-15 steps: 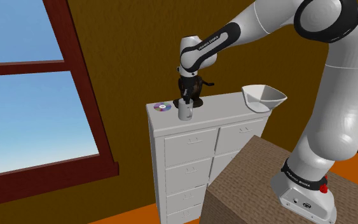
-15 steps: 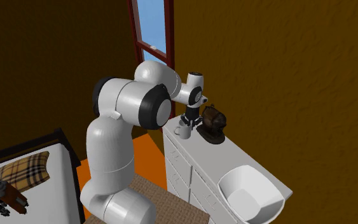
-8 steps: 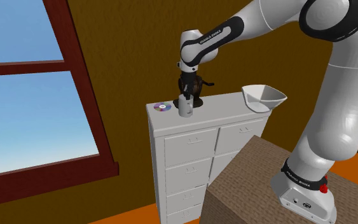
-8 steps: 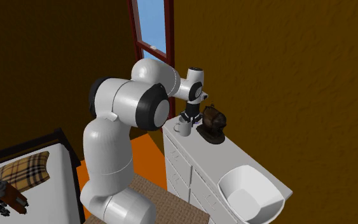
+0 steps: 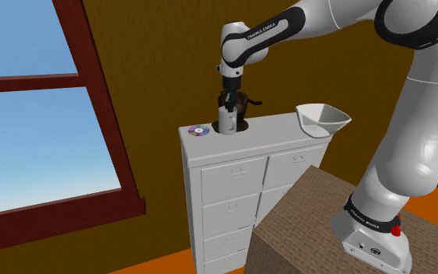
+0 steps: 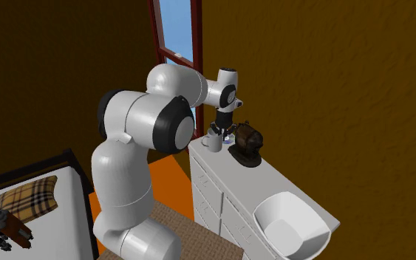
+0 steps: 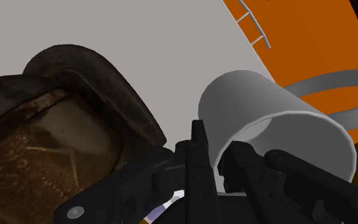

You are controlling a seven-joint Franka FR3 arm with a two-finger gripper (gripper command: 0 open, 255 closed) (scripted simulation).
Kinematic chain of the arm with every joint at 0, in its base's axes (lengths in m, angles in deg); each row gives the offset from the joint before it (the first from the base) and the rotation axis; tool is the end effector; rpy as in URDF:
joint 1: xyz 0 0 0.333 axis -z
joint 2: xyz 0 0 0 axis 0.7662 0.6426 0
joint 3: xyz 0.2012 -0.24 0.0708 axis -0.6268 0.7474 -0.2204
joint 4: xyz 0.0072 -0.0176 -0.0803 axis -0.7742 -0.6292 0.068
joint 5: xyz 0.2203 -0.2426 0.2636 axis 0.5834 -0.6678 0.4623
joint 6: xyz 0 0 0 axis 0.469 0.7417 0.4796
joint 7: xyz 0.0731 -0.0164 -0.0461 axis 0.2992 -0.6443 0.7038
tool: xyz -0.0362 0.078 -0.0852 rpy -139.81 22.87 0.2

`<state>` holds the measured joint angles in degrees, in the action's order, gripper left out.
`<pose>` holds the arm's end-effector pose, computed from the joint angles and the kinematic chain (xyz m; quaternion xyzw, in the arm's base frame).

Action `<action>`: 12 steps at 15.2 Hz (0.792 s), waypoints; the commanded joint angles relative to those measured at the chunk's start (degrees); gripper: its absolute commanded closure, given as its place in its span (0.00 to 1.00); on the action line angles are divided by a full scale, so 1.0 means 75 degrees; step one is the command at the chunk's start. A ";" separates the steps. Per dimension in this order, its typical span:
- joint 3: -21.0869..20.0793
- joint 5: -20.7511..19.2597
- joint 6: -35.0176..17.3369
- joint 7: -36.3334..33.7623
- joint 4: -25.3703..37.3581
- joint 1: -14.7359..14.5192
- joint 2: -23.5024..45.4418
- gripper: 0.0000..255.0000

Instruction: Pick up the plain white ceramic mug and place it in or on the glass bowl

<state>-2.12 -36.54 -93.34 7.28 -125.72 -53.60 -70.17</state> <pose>0.6054 0.0191 0.3952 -0.9794 -0.2001 0.0261 0.0073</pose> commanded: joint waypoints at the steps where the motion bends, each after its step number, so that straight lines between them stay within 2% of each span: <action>1: 0.0004 -0.0003 0.0202 0.0006 0.0149 0.0005 -0.0049 1.00; 12: 0.0006 -0.0015 0.1279 -0.0006 0.0978 0.0004 -0.0297 1.00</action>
<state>-2.06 -36.65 -84.43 7.27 -118.92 -53.55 -72.27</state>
